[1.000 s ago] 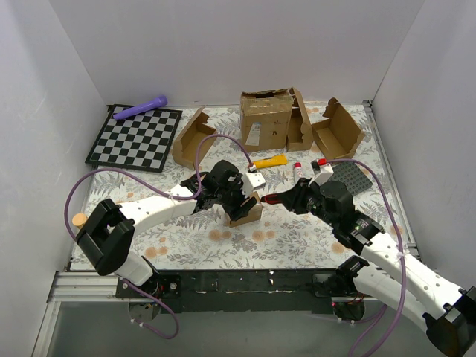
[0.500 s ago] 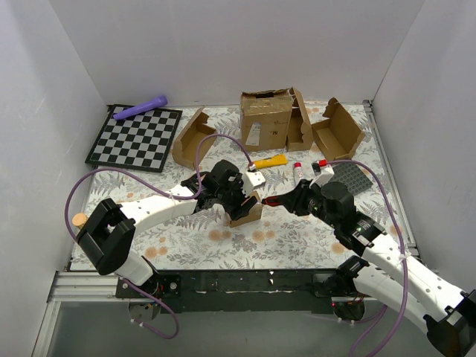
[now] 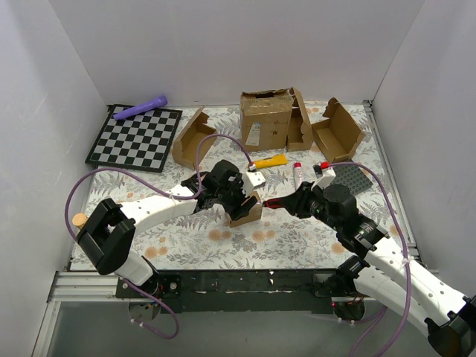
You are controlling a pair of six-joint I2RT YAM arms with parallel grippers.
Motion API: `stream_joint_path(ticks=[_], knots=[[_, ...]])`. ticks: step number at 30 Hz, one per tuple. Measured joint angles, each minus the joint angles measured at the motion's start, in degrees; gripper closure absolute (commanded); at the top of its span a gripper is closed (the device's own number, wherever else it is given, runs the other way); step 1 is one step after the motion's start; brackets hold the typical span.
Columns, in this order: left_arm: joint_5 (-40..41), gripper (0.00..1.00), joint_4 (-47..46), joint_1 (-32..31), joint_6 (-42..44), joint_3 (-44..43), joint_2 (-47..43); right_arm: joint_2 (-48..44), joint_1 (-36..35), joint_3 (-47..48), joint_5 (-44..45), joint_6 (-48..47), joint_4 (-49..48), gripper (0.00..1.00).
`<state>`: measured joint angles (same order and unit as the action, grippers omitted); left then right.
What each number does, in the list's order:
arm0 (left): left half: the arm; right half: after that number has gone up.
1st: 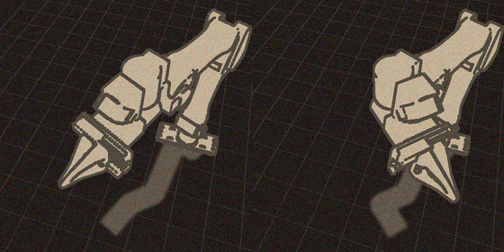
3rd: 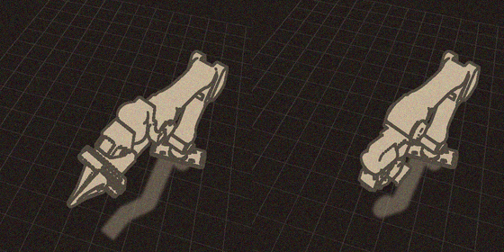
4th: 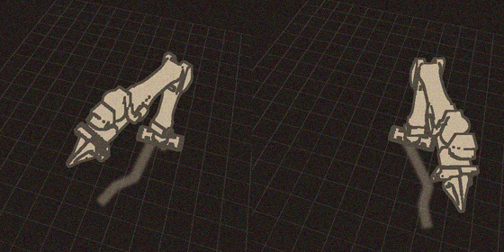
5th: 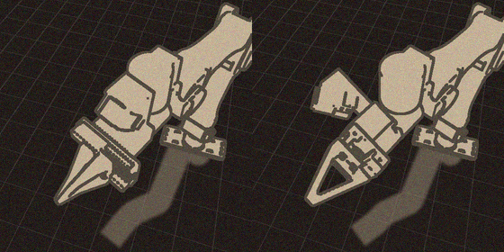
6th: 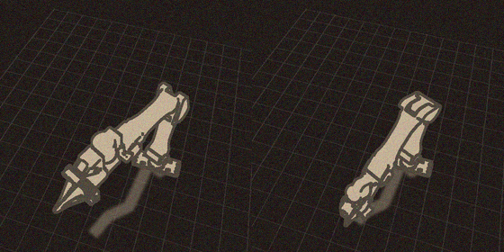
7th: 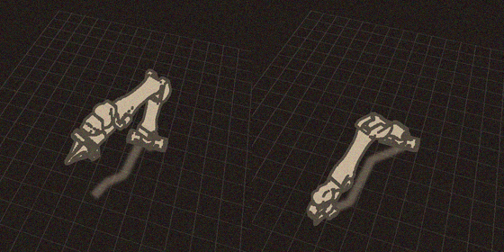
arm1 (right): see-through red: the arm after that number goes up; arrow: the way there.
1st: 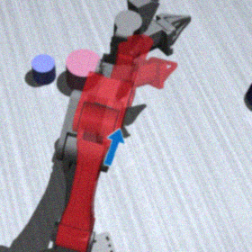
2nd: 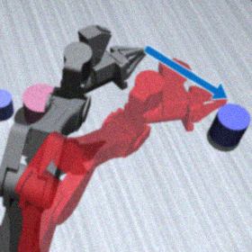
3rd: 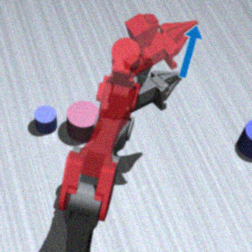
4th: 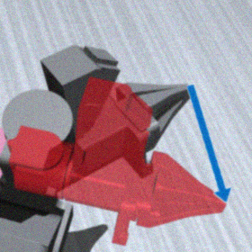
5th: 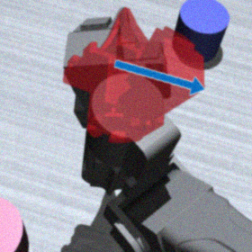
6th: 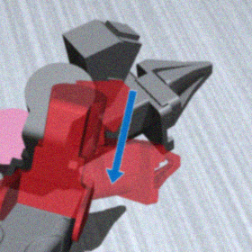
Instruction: Unpack the express box
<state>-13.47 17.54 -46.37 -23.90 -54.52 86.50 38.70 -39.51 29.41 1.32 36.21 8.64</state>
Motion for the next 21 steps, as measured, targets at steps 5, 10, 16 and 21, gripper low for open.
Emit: stream_joint_path(ticks=[5, 10, 16, 21], knots=[[0.0, 1.00, 0.0, 0.0, 0.0, -0.1, 0.1, -0.4, 0.0, -0.1, 0.0, 0.0, 0.2, 0.99], [0.0, 1.00, 0.0, -0.1, -0.1, -0.1, 0.1, -0.9, 0.0, -0.3, -0.1, 0.0, 0.4, 0.99], [0.0, 1.00, -0.1, -0.2, -0.1, -0.1, 0.1, -2.4, 0.0, -1.2, 0.0, 0.0, 0.6, 0.99], [-0.1, 1.00, -0.2, -0.4, -0.1, -0.1, 0.2, -3.9, 0.0, -1.2, 0.1, -0.1, 1.9, 0.99]])
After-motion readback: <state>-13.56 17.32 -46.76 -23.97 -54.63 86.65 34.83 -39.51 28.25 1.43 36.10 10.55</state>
